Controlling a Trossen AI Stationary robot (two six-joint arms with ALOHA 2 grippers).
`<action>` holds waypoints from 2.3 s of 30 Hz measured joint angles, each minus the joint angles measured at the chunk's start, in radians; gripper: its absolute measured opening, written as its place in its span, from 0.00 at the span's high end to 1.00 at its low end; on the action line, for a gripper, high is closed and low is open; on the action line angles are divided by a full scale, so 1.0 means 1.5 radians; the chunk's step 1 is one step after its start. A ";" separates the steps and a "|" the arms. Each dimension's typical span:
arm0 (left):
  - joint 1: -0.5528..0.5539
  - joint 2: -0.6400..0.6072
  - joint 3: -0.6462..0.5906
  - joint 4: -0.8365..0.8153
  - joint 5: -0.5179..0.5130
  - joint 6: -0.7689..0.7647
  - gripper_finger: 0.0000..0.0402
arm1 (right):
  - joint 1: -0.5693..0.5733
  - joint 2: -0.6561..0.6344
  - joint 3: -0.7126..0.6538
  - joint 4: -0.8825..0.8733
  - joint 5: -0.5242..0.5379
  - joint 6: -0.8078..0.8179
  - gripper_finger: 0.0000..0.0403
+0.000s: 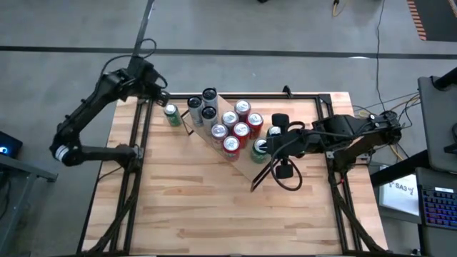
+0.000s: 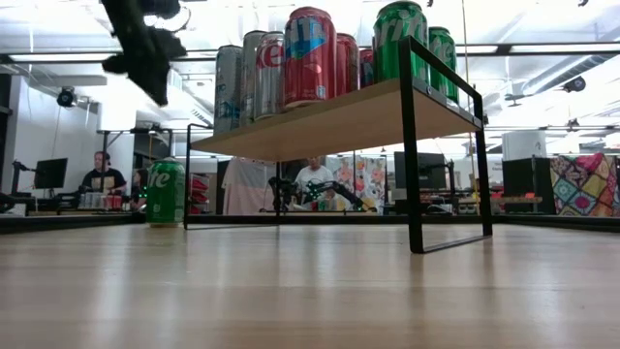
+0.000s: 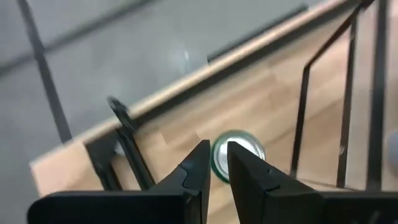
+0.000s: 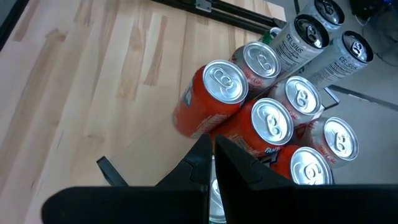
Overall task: Place canned beverage on shelf
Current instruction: Move the green soda can to the center of the table
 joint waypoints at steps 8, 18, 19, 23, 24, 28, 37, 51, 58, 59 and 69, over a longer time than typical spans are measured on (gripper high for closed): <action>0.008 0.079 -0.040 -0.017 0.027 -0.001 0.91 | 0.000 0.000 0.000 0.005 0.000 0.001 0.98; 0.000 0.102 -0.099 0.040 0.026 -0.032 0.86 | 0.000 0.000 0.000 0.005 0.000 0.001 0.98; -0.001 0.102 -0.102 0.043 0.027 -0.034 0.84 | 0.000 0.000 0.000 0.005 0.000 0.001 0.98; -0.008 0.102 -0.106 0.047 0.026 -0.042 0.72 | 0.000 0.000 0.000 0.005 0.000 0.001 0.98; -0.010 0.102 -0.106 0.047 0.026 -0.044 0.68 | 0.000 0.000 0.000 0.005 0.000 0.001 0.98; -0.023 0.101 -0.106 0.048 0.025 -0.057 0.52 | 0.000 0.000 0.000 0.005 0.000 0.001 0.98; -0.031 0.101 -0.140 0.078 0.025 -0.057 0.21 | 0.000 0.001 0.000 0.005 0.000 0.001 0.98; -0.030 0.106 -0.143 0.099 0.024 -0.057 0.16 | 0.000 0.001 0.000 0.004 0.000 0.003 0.98; -0.030 0.139 -0.143 0.102 0.024 -0.054 0.16 | 0.000 0.001 0.000 0.005 0.000 0.003 0.98; -0.030 0.144 -0.143 0.103 0.024 -0.054 0.16 | 0.000 0.001 0.000 0.004 0.000 0.003 0.98; -0.030 0.185 -0.141 0.104 0.036 -0.049 0.19 | 0.000 0.001 0.000 0.004 0.000 0.003 0.98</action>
